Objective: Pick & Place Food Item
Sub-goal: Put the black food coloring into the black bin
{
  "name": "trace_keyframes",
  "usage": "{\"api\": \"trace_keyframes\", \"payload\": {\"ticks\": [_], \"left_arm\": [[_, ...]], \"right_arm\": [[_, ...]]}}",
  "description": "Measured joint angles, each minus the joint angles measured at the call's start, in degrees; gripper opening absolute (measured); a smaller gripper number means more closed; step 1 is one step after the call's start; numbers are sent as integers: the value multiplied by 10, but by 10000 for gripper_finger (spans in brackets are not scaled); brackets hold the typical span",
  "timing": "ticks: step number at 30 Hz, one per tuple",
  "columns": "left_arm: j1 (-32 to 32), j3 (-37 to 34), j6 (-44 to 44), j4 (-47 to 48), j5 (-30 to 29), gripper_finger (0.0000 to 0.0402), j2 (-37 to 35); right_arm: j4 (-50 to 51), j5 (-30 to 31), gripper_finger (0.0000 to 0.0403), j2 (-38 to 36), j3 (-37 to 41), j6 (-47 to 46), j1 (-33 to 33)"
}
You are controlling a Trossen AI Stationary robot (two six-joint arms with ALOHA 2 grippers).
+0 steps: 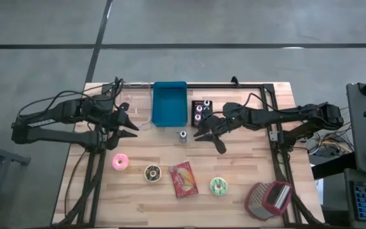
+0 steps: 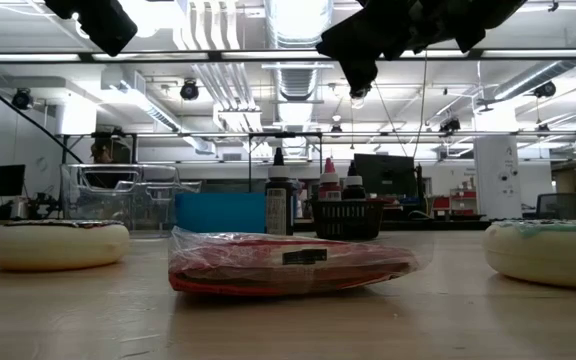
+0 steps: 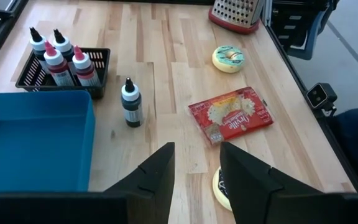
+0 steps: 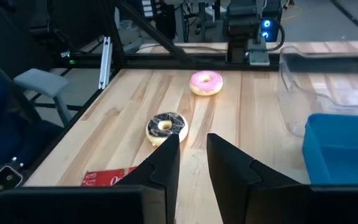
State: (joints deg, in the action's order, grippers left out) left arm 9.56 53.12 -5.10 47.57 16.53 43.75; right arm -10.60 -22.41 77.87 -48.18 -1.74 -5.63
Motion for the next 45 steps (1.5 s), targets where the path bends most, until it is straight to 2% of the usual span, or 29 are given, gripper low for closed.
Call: {"api": "trace_keyframes", "payload": {"ticks": [5,9,12,16,18,28,34,40,45], "left_arm": [[0,0,0,0,0,133,0],[0,0,0,0,0,133,0],[0,0,0,0,0,133,0],[0,0,0,0,0,133,0],[0,0,0,0,0,133,0],[0,0,0,0,0,133,0],[0,0,0,0,0,133,0],[0,0,0,0,0,133,0],[0,0,0,0,0,133,3]], "right_arm": [[-68,0,72,0,0,-37,4],[-67,11,63,10,-1,-84,16],[-36,66,59,25,0,-51,17],[-47,179,61,36,-1,-47,16],[-46,209,64,49,-1,-47,16],[-45,204,78,110,0,-122,17],[-42,215,112,92,0,-139,13],[-1,281,176,71,-1,-114,13],[-7,253,211,70,-1,-127,14]]}}
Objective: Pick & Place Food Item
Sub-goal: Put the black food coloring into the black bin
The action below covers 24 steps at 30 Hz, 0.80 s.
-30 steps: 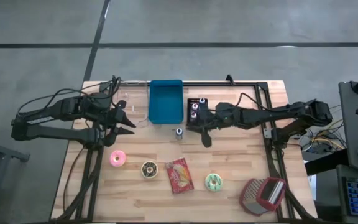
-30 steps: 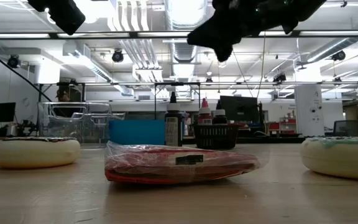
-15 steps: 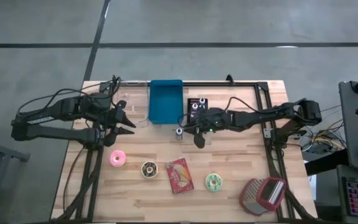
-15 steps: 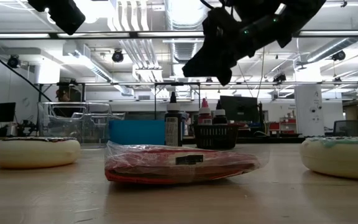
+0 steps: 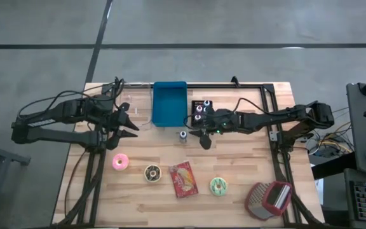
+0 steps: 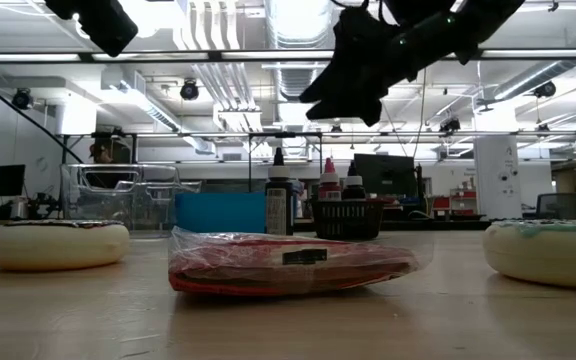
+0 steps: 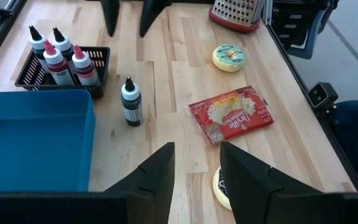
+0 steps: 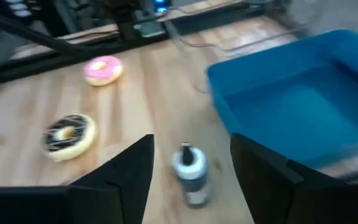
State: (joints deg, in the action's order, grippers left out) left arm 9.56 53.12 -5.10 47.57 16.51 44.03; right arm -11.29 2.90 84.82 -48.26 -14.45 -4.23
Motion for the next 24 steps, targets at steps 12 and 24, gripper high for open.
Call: {"api": "trace_keyframes", "payload": {"ticks": [12,24], "left_arm": [[0,0,0,0,0,133,3],[0,0,0,0,0,133,3]], "right_arm": [[125,-20,210,-2,0,-81,4],[419,-23,210,33,-201,-28,20]]}}
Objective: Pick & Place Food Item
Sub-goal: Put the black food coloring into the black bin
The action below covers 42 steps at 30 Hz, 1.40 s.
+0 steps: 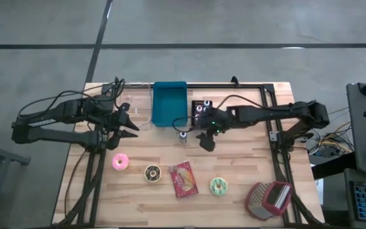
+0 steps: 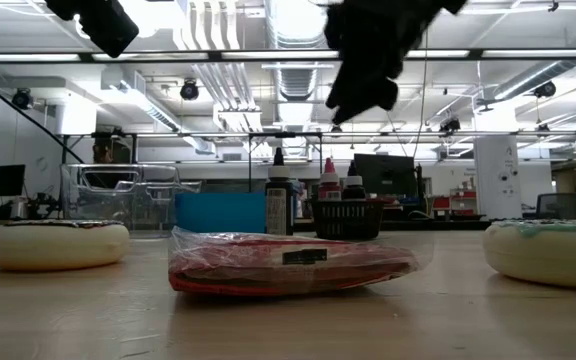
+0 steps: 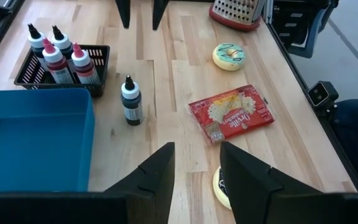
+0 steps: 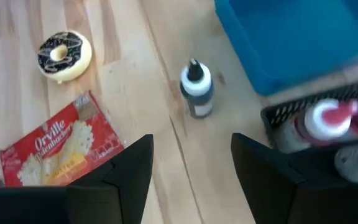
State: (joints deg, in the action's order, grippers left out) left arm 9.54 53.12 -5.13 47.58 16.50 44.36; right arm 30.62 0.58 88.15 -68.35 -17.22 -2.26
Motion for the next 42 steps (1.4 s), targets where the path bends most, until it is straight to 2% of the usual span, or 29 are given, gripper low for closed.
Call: {"api": "trace_keyframes", "payload": {"ticks": [2,10,15,18,27,42], "left_arm": [[0,0,0,0,0,133,0],[0,0,0,0,0,133,3],[0,0,0,0,0,133,3],[0,0,0,0,0,133,3],[0,0,0,0,0,133,4],[0,0,0,0,0,133,4]], "right_arm": [[43,0,210,21,-43,36,1],[88,1,210,117,-183,148,0],[177,1,210,166,-252,201,0],[191,0,210,189,-281,213,0],[205,-7,210,238,-328,198,-2],[187,-12,210,265,-320,222,-12]]}}
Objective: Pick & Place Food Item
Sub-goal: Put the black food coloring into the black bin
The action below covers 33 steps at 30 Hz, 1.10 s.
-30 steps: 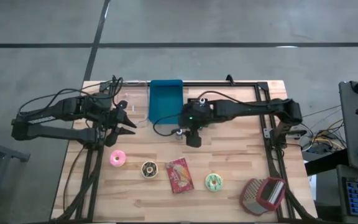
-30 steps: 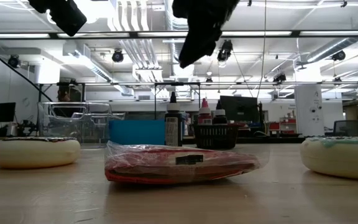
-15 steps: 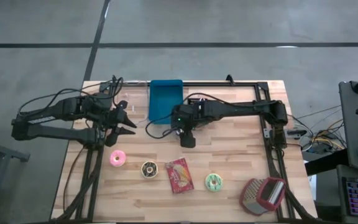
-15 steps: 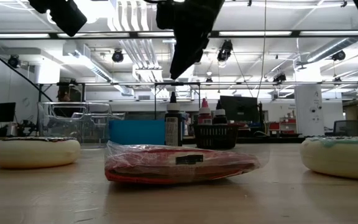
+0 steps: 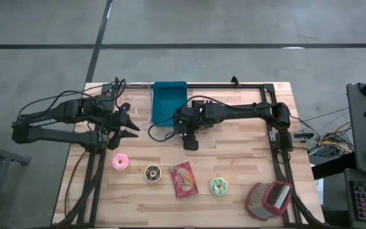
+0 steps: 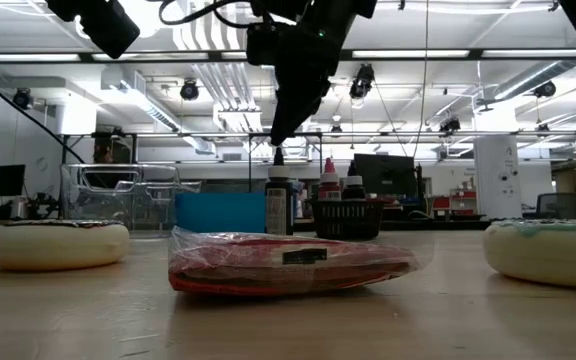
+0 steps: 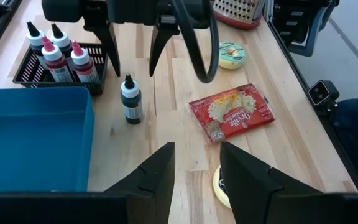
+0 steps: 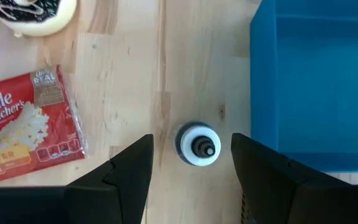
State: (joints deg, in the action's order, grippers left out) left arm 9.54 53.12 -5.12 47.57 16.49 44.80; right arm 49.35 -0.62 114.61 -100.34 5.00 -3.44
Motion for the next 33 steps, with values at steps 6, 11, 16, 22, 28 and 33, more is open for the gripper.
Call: {"api": "trace_keyframes", "payload": {"ticks": [6,11,16,22,28,33], "left_arm": [[0,0,0,0,0,133,0],[0,0,0,0,0,133,0],[0,0,0,0,0,133,0],[0,0,0,0,0,133,0],[0,0,0,0,0,133,0],[0,0,0,0,0,133,0]], "right_arm": [[-5,2,205,0,4,2,0],[-24,6,196,0,19,2,0],[-36,7,190,0,39,12,0],[-37,7,189,0,40,14,-2],[-49,7,180,0,40,15,-2],[-51,7,153,0,40,17,-3]]}}
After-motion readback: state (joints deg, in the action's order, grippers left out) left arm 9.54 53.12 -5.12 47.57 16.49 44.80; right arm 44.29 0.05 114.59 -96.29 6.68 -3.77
